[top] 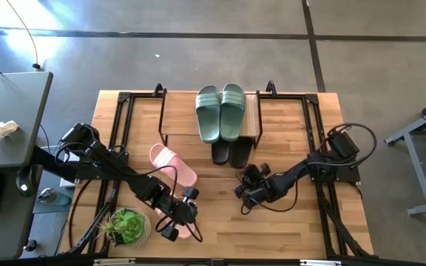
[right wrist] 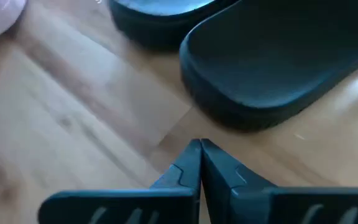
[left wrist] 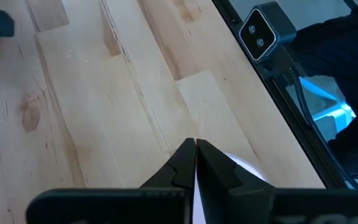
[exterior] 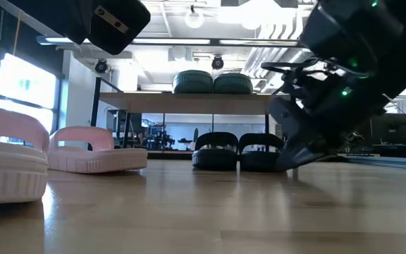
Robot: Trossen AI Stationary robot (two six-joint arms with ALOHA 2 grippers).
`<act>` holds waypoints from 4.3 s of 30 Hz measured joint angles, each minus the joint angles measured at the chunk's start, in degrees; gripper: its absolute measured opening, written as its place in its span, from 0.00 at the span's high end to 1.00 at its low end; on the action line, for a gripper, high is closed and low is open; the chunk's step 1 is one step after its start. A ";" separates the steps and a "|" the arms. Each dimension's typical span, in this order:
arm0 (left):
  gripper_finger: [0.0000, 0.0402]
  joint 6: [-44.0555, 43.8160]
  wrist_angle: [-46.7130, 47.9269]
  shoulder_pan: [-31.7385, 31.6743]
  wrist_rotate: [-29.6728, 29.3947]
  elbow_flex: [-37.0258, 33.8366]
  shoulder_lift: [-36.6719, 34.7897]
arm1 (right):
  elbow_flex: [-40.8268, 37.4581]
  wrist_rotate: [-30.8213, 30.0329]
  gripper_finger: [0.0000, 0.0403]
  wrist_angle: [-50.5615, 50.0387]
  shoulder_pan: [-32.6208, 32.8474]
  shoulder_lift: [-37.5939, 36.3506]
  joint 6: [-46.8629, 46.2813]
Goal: Pick and place slides into the shelf
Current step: Adjust the black slippers under the shelf
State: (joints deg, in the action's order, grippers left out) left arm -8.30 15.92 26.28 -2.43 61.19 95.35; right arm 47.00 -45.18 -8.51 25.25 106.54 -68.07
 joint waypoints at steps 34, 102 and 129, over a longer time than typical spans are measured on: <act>0.99 0.55 0.22 -0.02 -1.67 0.00 0.00 | -0.06 -1.90 1.00 -4.17 -7.50 0.00 -2.63; 0.99 -1.00 0.92 -0.02 -3.17 0.00 0.00 | 1.03 7.76 1.00 32.24 -9.09 5.89 26.52; 0.99 -1.02 0.92 -0.02 -3.17 0.00 0.02 | 1.05 0.56 1.00 31.41 -12.17 5.88 23.07</act>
State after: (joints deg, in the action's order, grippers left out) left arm -9.32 16.84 26.26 -5.60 61.19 95.37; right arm 48.05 -44.62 22.90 13.08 112.42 -45.00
